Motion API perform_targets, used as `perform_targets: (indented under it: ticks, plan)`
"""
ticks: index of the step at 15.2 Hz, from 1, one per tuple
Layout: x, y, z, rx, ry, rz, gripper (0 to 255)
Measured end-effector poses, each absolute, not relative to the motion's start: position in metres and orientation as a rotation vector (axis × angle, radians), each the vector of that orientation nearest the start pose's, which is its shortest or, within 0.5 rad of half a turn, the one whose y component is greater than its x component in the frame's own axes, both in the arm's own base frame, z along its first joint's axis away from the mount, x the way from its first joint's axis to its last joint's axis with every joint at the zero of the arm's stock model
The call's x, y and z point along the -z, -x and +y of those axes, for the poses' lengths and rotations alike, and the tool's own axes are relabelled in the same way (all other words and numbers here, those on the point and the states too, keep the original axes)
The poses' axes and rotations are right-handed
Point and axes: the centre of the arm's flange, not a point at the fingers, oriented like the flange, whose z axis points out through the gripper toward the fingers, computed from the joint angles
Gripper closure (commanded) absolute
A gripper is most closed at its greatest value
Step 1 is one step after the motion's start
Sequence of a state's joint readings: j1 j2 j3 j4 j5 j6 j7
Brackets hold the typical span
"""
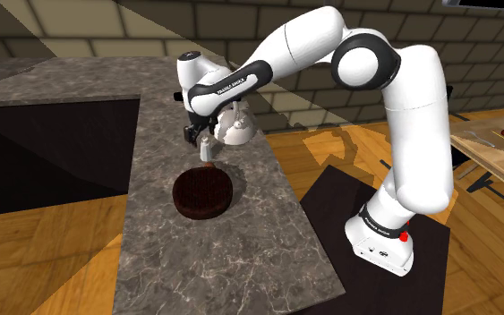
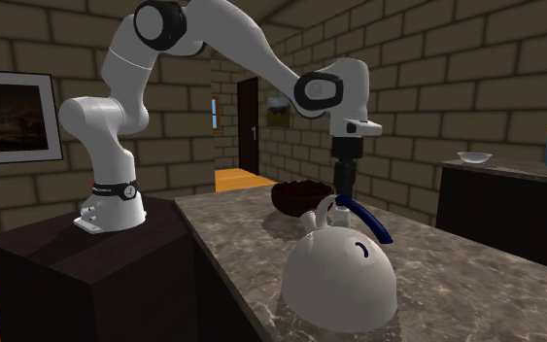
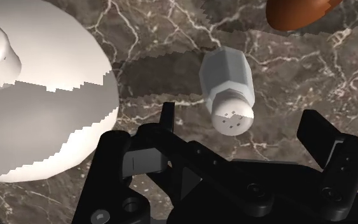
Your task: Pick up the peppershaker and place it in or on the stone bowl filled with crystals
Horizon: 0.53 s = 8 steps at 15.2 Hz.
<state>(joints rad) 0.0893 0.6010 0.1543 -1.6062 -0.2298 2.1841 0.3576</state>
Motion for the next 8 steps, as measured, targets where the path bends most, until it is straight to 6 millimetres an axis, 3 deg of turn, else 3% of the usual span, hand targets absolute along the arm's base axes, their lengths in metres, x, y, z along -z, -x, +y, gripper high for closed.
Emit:
perform_targets:
  ticks: [4,8]
  plan:
    - [-0.261,-0.677,0.143,0.028,3.241,0.01,0]
    - [-0.256,-0.676,0.142,0.028,3.241,0.01,0]
